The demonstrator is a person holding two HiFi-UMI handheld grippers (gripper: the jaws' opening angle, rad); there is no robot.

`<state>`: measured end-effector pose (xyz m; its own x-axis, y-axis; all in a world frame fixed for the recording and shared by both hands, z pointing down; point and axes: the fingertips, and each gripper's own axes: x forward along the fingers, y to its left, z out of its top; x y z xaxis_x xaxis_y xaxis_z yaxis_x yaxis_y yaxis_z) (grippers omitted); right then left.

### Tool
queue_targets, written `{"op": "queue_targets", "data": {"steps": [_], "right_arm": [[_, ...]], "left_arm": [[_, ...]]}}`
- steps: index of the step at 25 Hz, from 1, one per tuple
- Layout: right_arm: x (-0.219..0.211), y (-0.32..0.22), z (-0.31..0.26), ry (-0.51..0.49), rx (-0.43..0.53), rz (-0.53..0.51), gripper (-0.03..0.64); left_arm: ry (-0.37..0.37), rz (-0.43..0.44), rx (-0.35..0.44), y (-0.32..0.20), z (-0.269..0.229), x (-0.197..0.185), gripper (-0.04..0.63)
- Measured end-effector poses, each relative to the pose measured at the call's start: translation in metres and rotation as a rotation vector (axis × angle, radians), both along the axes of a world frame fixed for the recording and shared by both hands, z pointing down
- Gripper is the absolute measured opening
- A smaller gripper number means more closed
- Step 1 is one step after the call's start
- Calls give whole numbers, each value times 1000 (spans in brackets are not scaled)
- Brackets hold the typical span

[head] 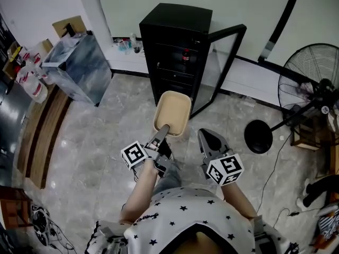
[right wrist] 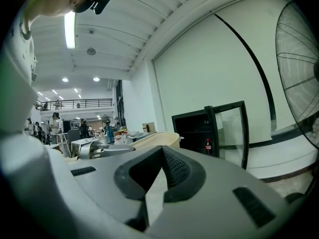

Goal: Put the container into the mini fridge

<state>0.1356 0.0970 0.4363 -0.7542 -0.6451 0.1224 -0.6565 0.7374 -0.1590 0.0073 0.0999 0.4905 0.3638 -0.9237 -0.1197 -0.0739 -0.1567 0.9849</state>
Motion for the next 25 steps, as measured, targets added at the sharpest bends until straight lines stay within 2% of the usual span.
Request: {"op": "queue_targets", "data": {"steps": [20,25], "right_arm": [[-81,-148,-17,0,10,48,-8],[-101,-177,-15,0,14,57,-8]], "left_arm": [[-22,57,-30,-156,0,-77,229],[0,76,-17,-186,-2,-93,229]]}}
